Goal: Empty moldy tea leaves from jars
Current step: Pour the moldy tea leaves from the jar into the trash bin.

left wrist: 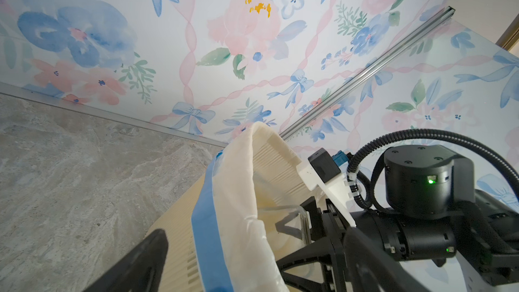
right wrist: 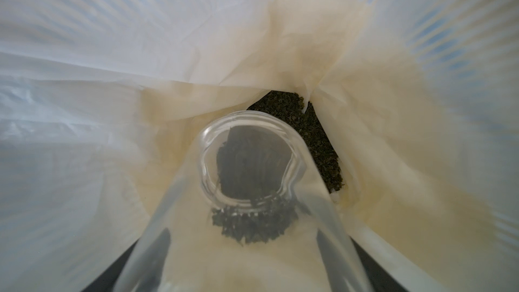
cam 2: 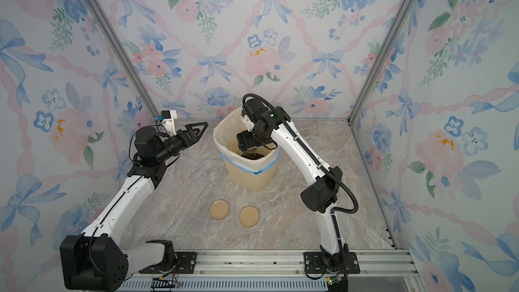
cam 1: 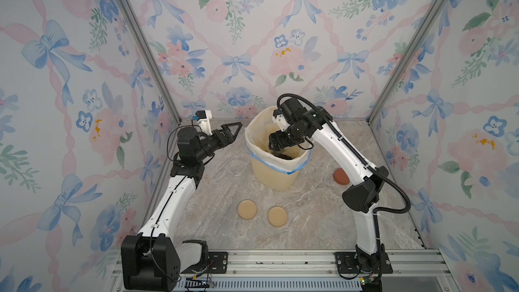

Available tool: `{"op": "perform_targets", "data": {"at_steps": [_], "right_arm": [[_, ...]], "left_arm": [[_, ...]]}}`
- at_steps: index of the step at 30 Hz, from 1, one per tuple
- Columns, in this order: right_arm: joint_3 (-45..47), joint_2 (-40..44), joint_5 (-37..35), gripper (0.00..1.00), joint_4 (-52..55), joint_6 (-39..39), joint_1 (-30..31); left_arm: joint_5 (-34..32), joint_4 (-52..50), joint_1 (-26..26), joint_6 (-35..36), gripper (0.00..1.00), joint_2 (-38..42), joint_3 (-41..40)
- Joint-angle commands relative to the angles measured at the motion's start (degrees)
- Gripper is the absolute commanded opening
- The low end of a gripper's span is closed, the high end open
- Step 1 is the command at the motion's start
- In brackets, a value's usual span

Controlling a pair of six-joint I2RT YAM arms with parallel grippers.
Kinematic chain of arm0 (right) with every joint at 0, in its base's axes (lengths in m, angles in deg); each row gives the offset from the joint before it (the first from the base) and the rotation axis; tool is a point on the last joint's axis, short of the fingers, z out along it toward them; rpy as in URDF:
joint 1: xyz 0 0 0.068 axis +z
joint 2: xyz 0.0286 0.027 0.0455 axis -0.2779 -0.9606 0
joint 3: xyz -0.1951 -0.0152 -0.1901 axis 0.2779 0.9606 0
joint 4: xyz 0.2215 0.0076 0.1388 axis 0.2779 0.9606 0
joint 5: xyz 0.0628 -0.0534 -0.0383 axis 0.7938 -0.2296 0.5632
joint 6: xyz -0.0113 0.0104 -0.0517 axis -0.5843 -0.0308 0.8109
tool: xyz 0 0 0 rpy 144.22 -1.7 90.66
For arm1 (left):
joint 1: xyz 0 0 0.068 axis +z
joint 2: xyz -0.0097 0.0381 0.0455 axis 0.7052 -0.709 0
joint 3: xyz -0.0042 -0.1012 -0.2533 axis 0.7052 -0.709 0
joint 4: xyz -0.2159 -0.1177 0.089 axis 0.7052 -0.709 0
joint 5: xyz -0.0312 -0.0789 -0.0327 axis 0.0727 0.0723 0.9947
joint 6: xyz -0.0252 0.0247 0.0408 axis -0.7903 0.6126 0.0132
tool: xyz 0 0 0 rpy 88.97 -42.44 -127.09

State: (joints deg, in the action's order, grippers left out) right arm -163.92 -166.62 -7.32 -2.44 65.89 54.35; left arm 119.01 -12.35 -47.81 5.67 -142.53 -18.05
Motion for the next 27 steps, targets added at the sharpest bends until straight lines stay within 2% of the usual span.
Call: {"op": "perform_targets", "data": {"at_steps": [1,6,15,18,25,27], "right_arm": [[-2.95,2.03,-0.62,0.64,-0.40,0.48,0.11],[-7.86,2.95,-0.86,0.64,1.48,0.60,-0.40],[-7.27,10.56,1.09,0.64,-0.39,-1.07,-1.63],[-5.85,13.29,0.78,0.64,-0.20,-1.08,-1.96],[-3.64,19.28,1.96,0.65,-0.25,-1.17,-3.49],[-3.38,20.27,1.98,0.65,-0.14,-1.04,-3.74]], "left_arm": [[0.36,0.20,0.32,2.95,0.98,1.63,1.87],[-0.98,0.36,-1.87,8.16,0.98,2.39,5.72],[-7.38,0.67,-16.06,25.32,0.98,0.78,11.88],[-7.79,0.70,-18.73,32.11,0.98,0.59,12.30],[-5.74,0.92,-24.27,53.95,0.98,2.02,9.94],[-6.02,0.81,-24.85,56.54,0.98,1.69,10.15]]}}
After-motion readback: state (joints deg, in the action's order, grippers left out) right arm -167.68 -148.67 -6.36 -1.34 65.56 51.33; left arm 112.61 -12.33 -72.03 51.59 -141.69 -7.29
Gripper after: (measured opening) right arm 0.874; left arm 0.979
